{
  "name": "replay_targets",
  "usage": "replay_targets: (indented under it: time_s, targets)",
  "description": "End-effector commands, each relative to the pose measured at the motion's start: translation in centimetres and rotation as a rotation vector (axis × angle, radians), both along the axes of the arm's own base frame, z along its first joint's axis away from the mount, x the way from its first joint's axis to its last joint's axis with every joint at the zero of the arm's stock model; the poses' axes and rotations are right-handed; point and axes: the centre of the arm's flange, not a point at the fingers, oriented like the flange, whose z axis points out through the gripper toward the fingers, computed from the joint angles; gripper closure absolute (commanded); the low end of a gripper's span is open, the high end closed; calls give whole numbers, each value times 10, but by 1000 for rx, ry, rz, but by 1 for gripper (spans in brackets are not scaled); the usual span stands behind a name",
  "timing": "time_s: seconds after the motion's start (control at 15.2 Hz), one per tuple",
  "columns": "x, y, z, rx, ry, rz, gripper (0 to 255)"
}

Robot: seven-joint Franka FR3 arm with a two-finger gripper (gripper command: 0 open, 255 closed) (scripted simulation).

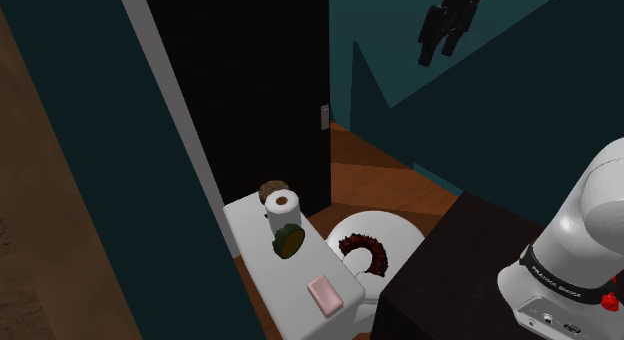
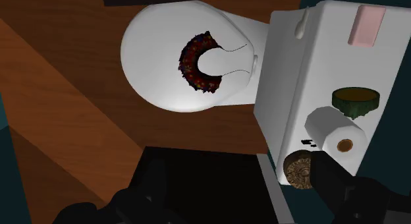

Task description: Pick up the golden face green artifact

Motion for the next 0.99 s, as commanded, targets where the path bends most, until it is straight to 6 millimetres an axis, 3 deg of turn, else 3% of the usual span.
replay_targets:
  time_s: [0.0, 0.92]
  targets:
    - [0, 0, 0, 0, 0, 0, 0]
    - [29, 111, -137, 107, 73, -378, 0]
